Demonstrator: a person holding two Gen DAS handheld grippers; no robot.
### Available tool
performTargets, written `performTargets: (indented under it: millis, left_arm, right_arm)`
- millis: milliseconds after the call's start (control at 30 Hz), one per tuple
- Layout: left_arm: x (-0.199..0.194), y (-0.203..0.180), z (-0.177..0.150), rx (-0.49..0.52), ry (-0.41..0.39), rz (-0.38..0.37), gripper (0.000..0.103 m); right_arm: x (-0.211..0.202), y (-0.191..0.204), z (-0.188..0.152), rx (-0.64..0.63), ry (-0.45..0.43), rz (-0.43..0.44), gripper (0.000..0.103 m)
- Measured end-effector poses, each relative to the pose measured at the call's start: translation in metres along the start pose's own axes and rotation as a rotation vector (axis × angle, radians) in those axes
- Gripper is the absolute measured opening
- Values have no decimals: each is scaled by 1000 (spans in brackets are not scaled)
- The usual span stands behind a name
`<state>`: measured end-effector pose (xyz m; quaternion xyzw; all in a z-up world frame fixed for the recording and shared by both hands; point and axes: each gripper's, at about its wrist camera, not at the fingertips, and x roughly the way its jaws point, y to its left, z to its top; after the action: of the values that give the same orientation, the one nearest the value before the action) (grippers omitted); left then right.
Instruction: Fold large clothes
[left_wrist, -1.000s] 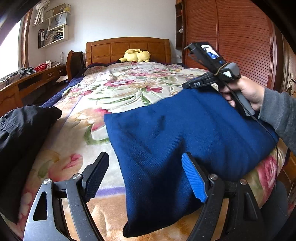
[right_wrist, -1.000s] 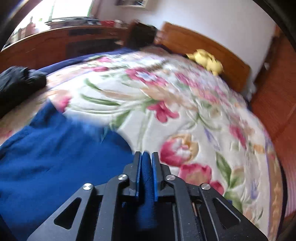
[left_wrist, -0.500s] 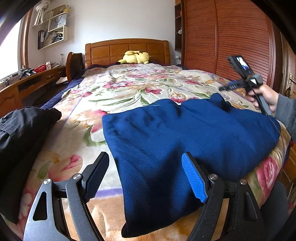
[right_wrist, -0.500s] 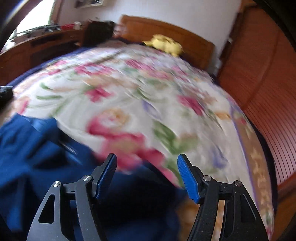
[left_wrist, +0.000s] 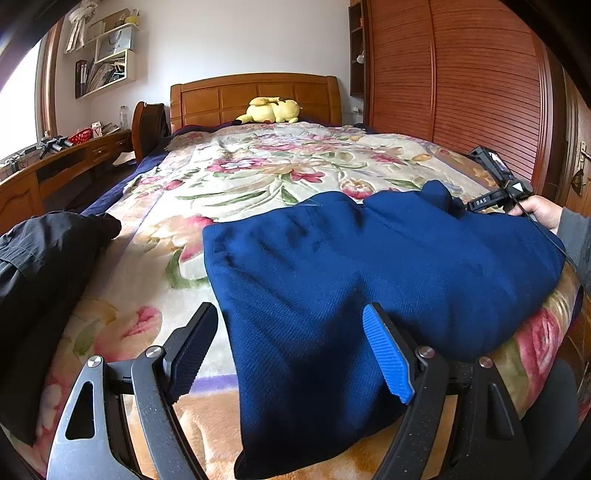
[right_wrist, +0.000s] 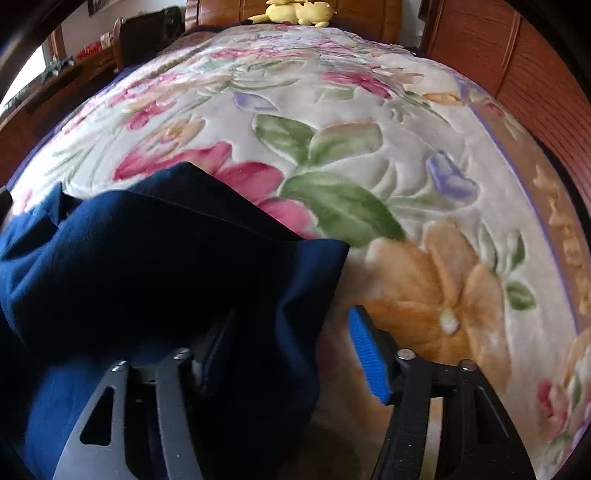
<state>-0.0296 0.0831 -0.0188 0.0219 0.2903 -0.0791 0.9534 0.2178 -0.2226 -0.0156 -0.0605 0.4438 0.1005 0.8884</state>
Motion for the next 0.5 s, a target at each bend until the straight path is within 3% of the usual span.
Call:
performTargets:
  millis: [67,133,167,233,300,333,433,500]
  left_arm:
    - [1,-1,1,-2,-2,-1,81]
    - [2,-3,1,-2,-4,-2,81]
    - [2,-4,1,2,-5,-2,81]
    - [1,-6,1,9,-8,2,81]
    - [1,-6,2,8,-11,3,81]
    - [1,-6,2,6,-12,2,81]
    - [-3,-5,3,1,-28,5,81]
    - [-4,-4,3,-3,-37,4,81]
  right_arm:
    - [-5,-1,-3,24,-16,39,25]
    - [-9,5,-2,-6,-44,30,7]
    - [-16,9,-4,-37,-74,21,4]
    - [-46,13,-10,-81,-211,-27,3]
    - [-81,5,-13,-61,-366,-21,2]
    - [-92,-3,-13,-31,-397,-53,2]
    - [-81,-31,-8,52,-280,-136,3]
    - [-67,-37,-11,38,-202,-146,5]
